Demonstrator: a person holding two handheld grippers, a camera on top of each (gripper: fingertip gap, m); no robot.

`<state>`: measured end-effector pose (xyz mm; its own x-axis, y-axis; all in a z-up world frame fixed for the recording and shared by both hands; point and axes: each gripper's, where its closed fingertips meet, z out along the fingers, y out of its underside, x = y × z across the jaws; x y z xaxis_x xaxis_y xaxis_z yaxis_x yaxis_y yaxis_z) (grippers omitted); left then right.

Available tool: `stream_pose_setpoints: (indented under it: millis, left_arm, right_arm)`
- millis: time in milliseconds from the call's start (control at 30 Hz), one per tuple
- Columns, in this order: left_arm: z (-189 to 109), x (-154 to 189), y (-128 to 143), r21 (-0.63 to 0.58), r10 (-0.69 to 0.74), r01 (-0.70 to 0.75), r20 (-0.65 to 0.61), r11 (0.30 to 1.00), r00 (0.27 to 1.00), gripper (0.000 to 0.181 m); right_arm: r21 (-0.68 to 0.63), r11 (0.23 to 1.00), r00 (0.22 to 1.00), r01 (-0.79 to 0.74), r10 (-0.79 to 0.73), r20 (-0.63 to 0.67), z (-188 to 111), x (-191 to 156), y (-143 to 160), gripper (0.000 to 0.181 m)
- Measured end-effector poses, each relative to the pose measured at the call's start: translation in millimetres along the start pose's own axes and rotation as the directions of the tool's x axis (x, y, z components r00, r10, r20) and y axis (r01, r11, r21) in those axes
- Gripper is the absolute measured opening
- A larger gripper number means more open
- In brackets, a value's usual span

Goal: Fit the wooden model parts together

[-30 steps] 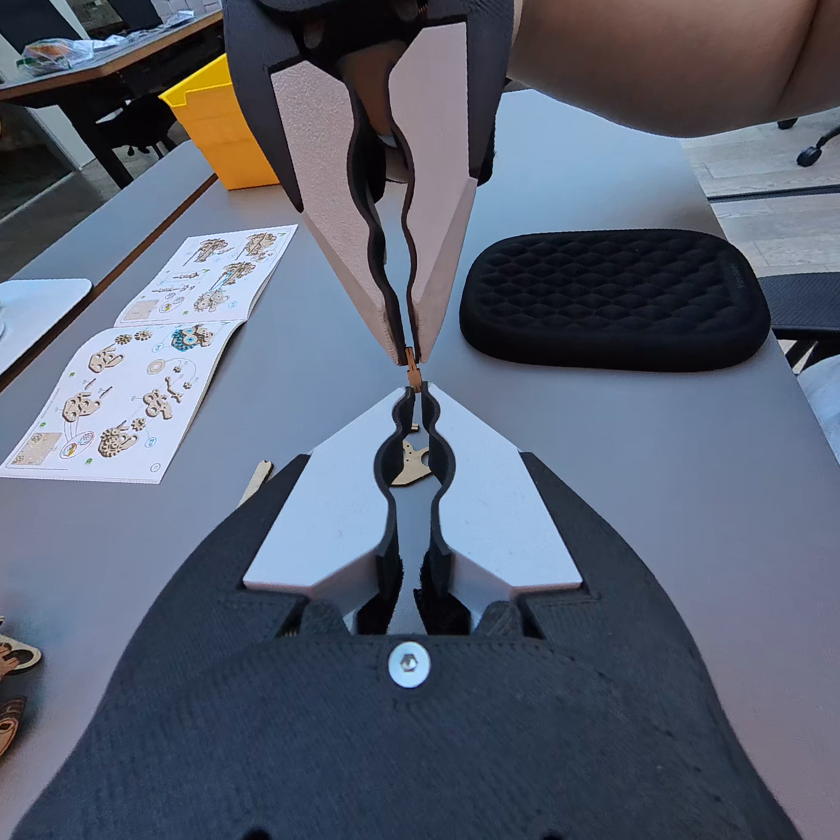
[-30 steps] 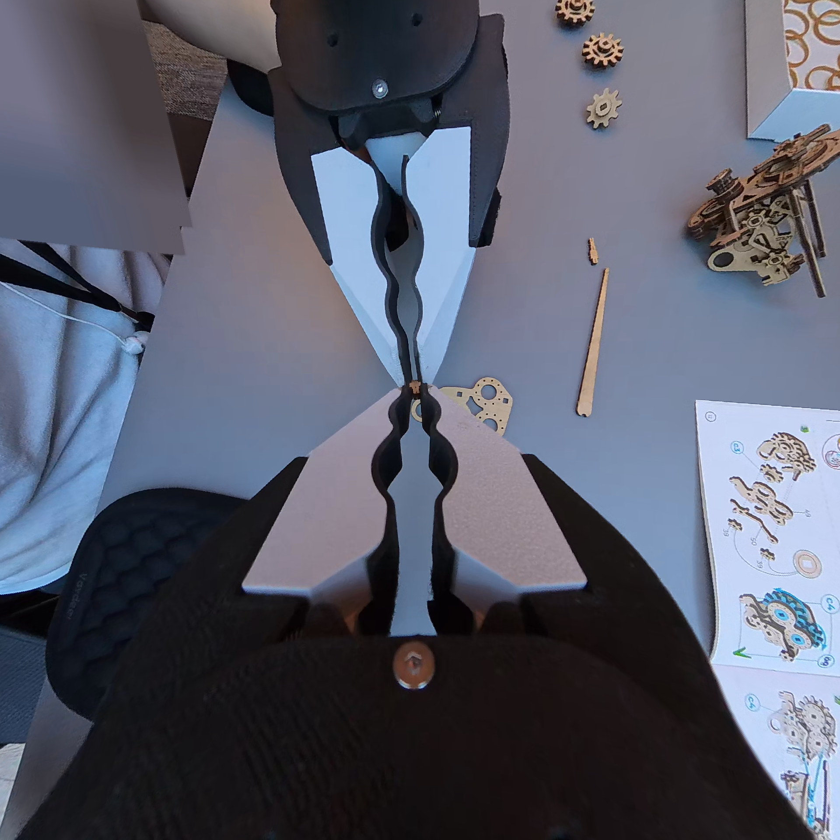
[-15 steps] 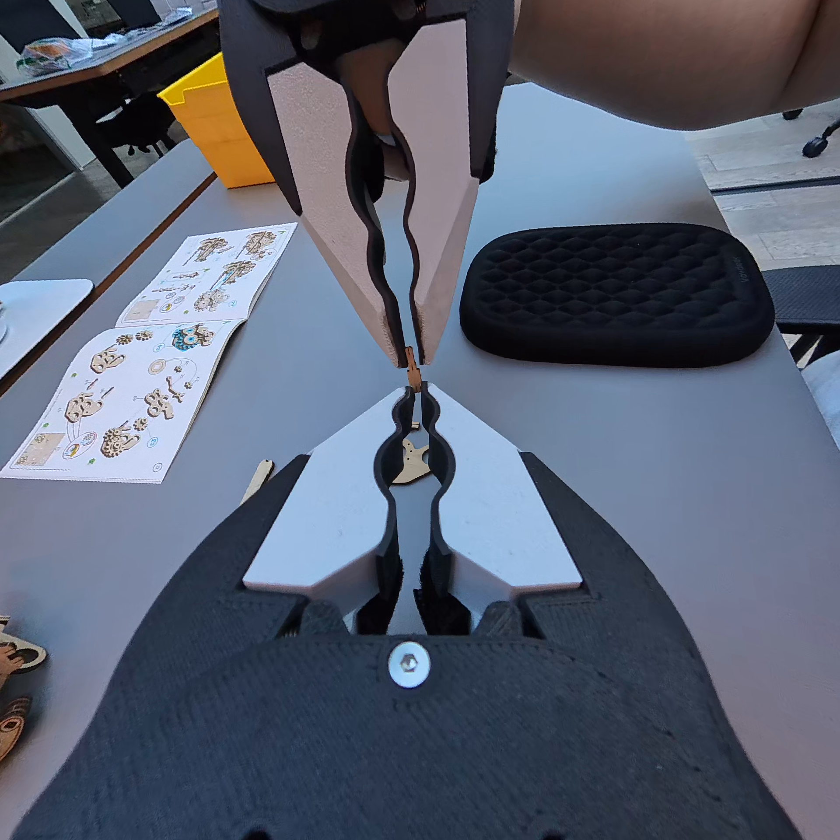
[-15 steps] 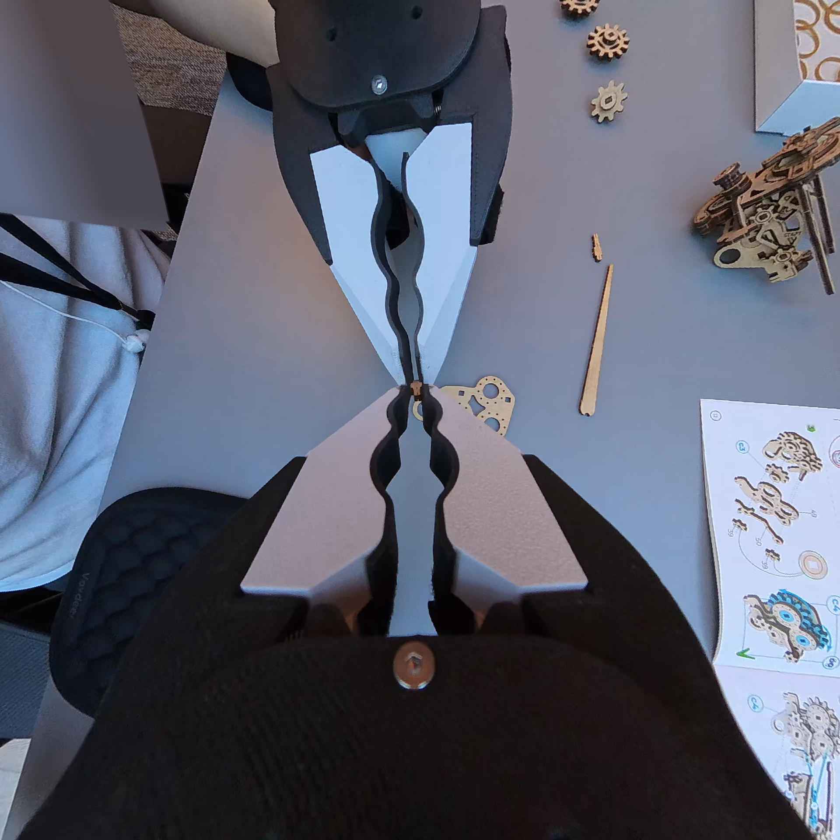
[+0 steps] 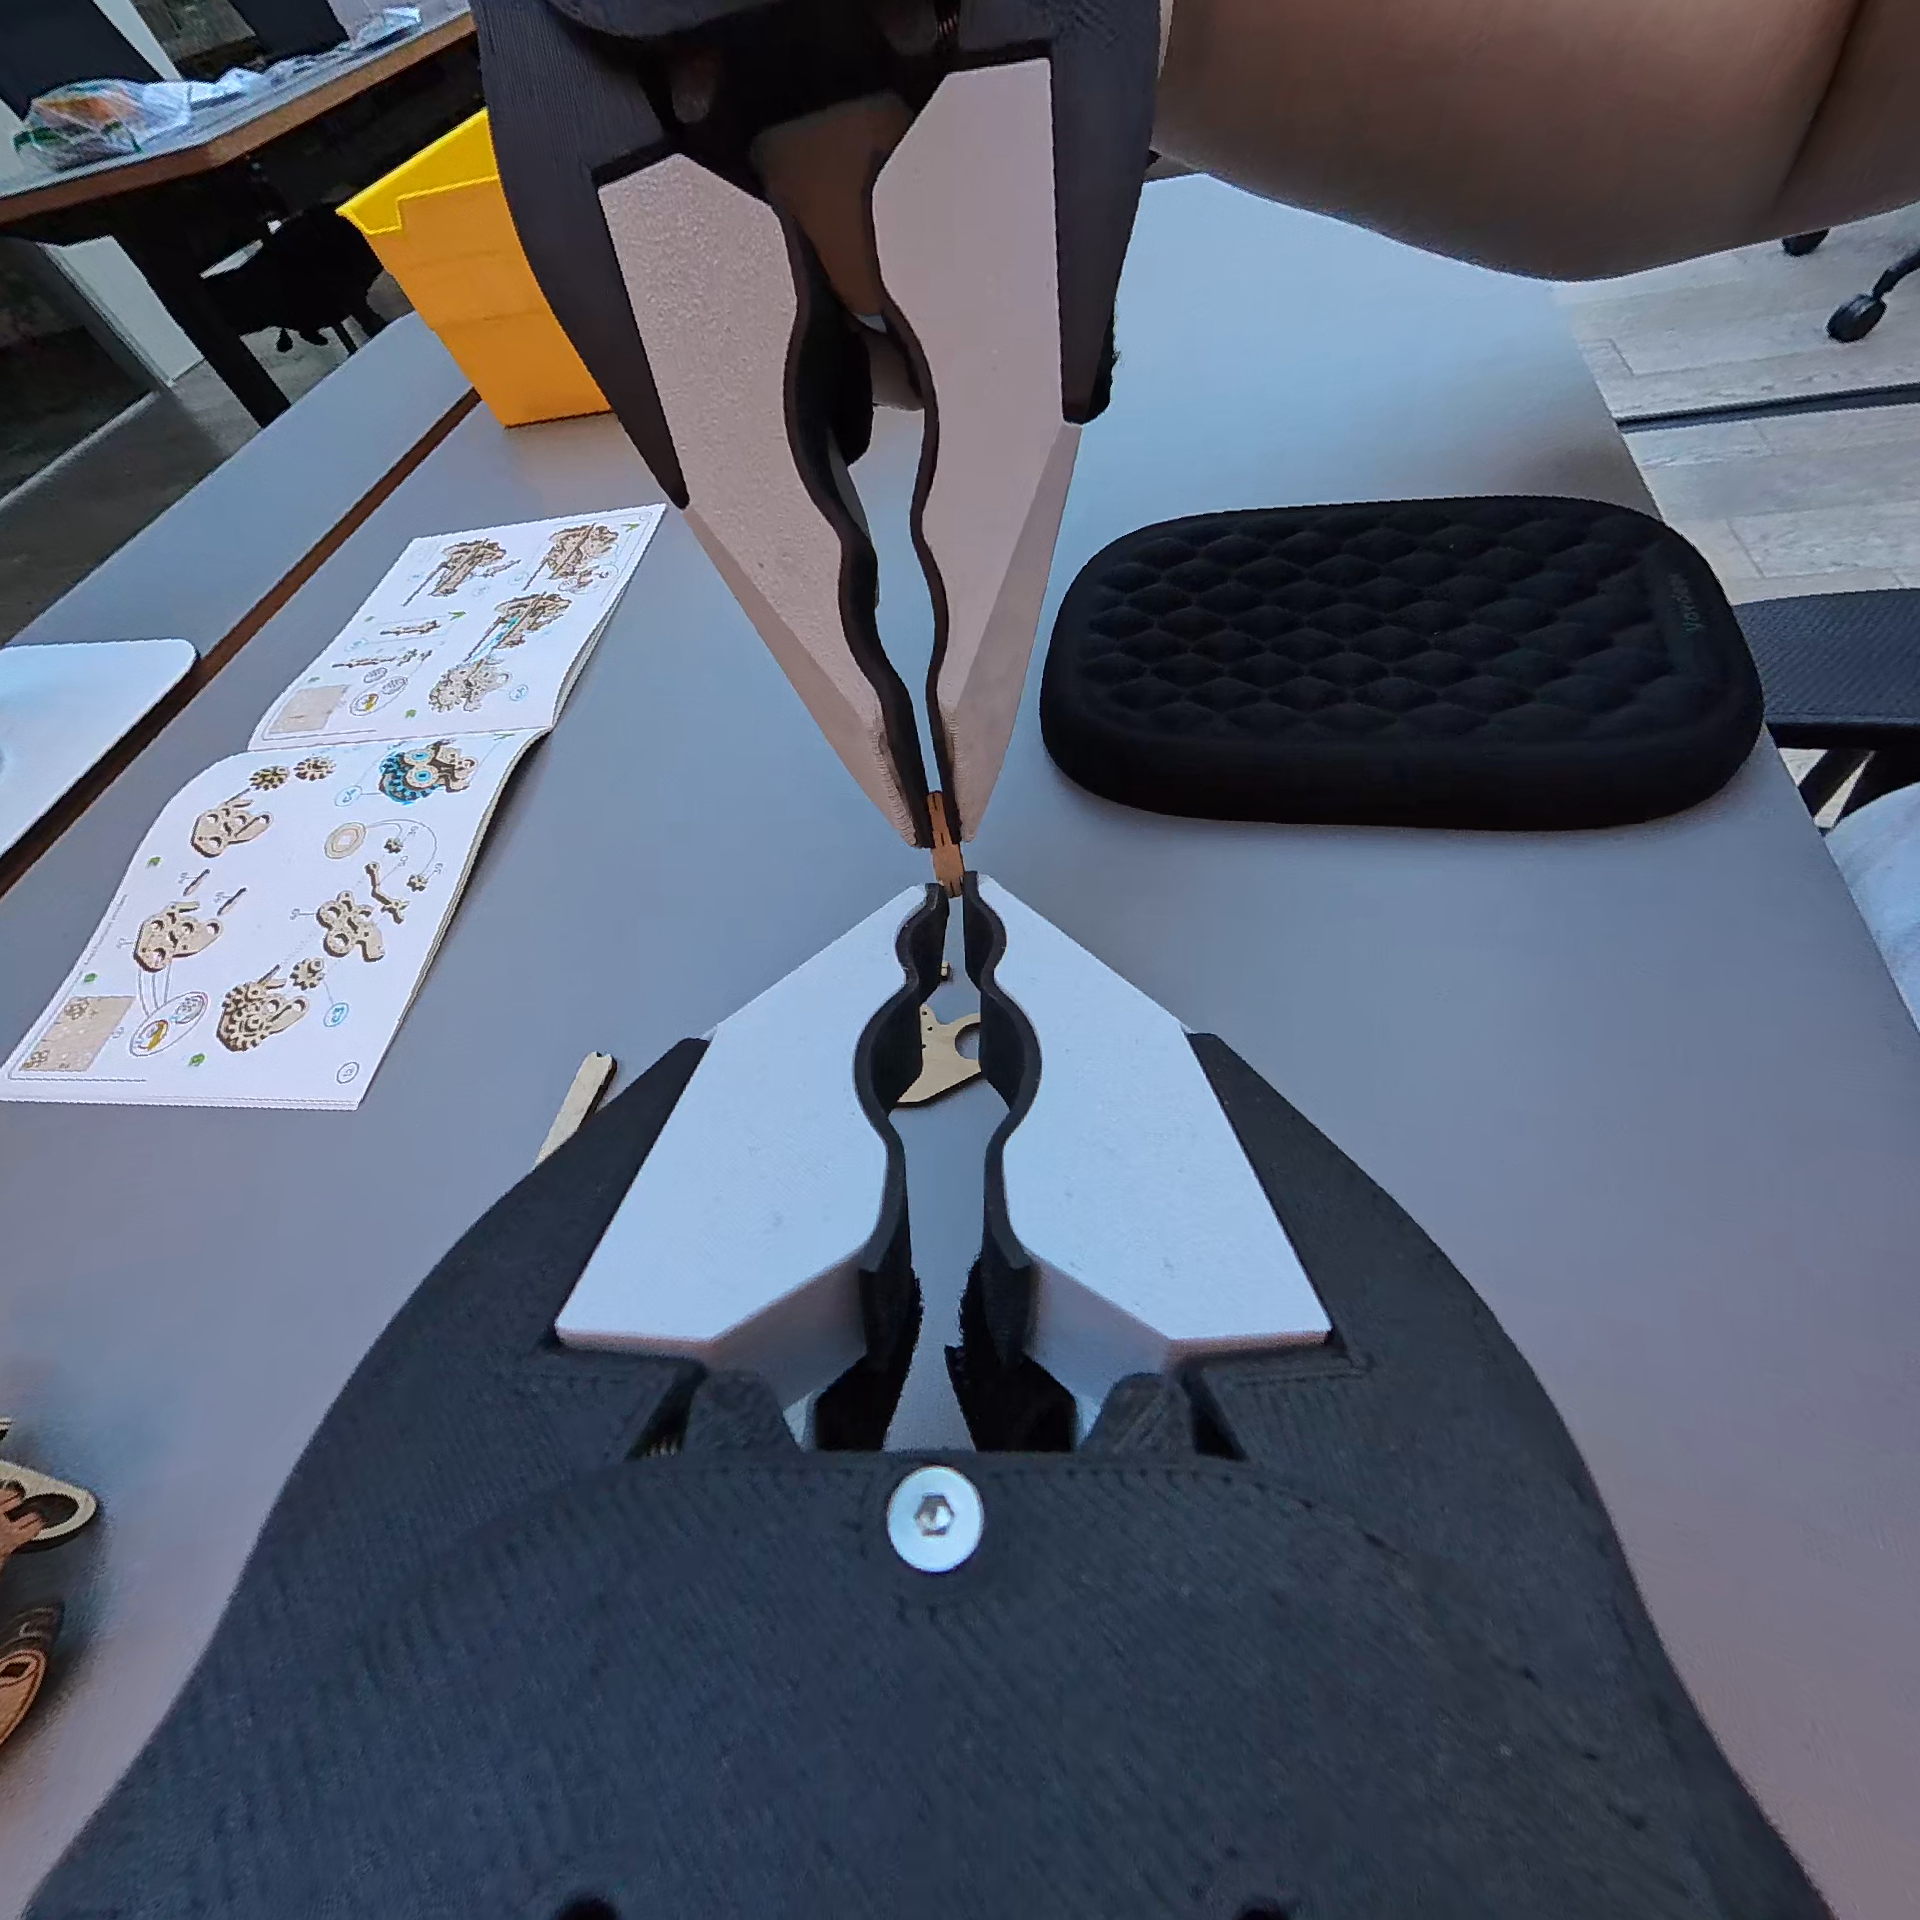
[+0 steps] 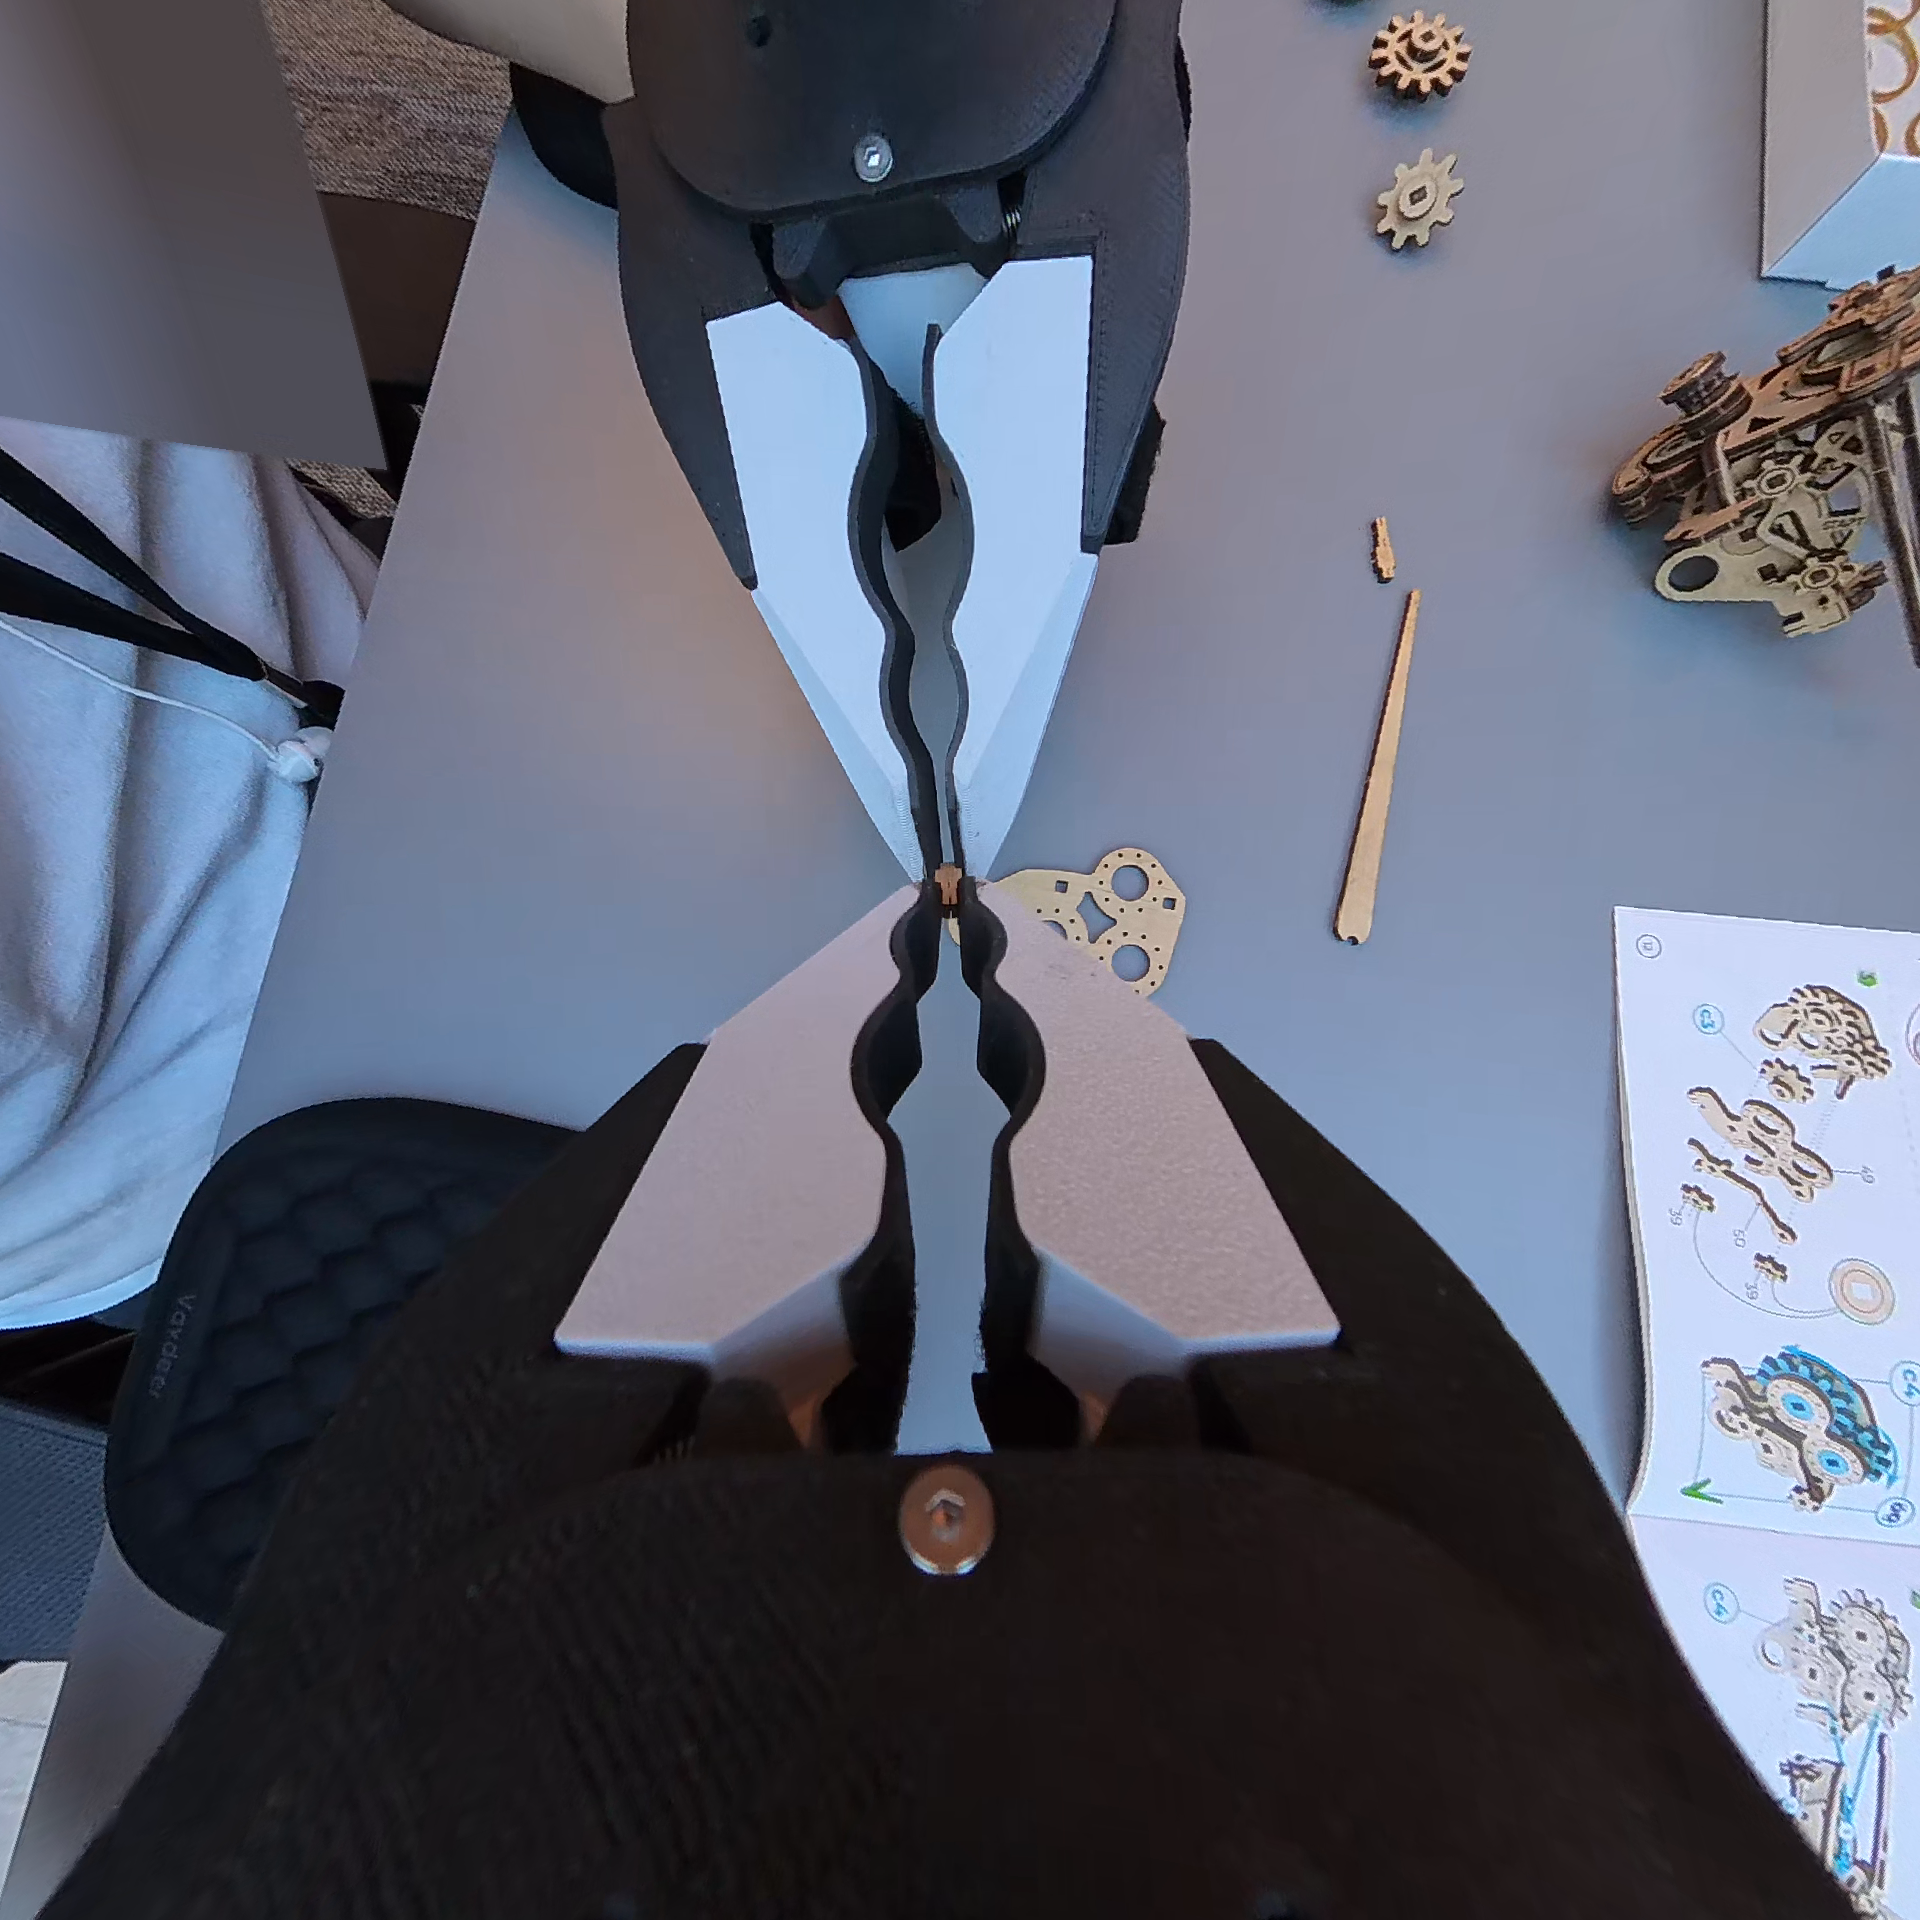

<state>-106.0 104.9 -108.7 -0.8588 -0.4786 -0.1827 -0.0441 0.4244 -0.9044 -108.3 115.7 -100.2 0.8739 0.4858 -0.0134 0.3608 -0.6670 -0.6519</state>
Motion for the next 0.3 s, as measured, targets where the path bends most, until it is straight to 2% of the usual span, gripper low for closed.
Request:
stream_pose_setpoints:
  millis: [133,167,200,233,300]
  left_arm:
    - [-0.5,-3.7,-0.9,0.01,-0.016,0.016,0.018,1.0,1.0,0.002]
    - [-1.0,-8.1,0.5,0.005,-0.021,0.021,0.043,1.0,0.999,0.009]
    - [-0.8,-12.9,5.8,-0.025,-0.021,0.023,0.064,0.999,0.998,0.023]
    - [-0.4,-16.7,14.2,-0.071,-0.021,0.026,0.075,0.997,0.997,0.028]
    - [1.6,-20.6,31.0,-0.149,-0.021,0.033,0.082,0.988,0.996,0.03]
  right_arm:
    - [0.006,1.0,0.999,-0.003,0.003,-0.033,-2.4,4.7,-0.5,0.002]
    - [0.001,1.0,0.999,-0.014,0.014,-0.043,-4.3,7.4,0.7,0.002]
    - [-0.015,0.999,0.998,-0.033,0.032,-0.061,-6.2,12.6,4.0,0.002]
    - [-0.044,0.998,0.994,-0.053,0.048,-0.094,-7.1,20.4,9.7,0.002]
    - [-0.133,0.987,0.992,-0.089,0.075,-0.103,-2.0,26.8,25.3,0.002]
